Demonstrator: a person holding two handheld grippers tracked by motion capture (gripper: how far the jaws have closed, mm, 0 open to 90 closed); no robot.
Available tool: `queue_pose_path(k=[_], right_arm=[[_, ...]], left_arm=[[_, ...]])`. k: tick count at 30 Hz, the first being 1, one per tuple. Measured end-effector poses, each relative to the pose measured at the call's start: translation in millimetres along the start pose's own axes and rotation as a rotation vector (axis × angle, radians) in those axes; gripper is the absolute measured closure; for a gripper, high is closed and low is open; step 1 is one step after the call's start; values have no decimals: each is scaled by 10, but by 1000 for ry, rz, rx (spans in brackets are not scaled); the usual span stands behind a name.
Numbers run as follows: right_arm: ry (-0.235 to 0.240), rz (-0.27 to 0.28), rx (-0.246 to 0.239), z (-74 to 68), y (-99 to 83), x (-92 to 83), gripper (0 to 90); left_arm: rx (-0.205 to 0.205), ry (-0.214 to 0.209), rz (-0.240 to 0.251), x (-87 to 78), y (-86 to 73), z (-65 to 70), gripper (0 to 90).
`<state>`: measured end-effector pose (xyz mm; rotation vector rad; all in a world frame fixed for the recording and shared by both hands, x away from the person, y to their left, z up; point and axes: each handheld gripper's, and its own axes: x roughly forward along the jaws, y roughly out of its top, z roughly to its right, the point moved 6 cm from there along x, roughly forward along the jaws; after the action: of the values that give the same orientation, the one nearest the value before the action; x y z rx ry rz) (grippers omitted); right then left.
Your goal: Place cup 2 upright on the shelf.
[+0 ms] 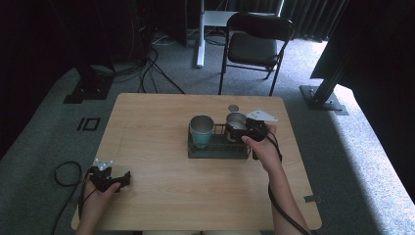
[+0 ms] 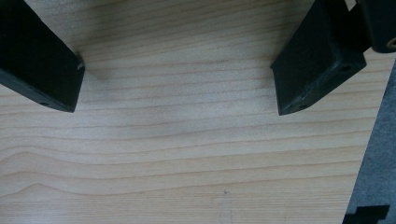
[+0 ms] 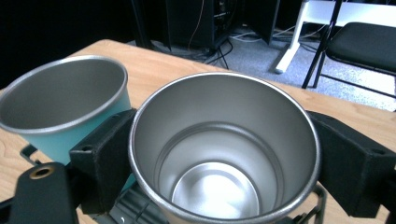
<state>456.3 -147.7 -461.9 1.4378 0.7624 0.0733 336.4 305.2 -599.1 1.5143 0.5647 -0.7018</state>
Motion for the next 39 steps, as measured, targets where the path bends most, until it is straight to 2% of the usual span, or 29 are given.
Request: queue_pose_path(k=[14,32,39], right_arm=[[6,-36,-2,-43,-236,157,131],[-1,-46,-27,-88,-339,225,131],[4,-34,-18,-77,-343,229,131]], left_arm=[[1,0,-1,-1,-1,-1,26],[1,0,-1,-1,-1,-1,26],[0,0,0,0,0,0,26]])
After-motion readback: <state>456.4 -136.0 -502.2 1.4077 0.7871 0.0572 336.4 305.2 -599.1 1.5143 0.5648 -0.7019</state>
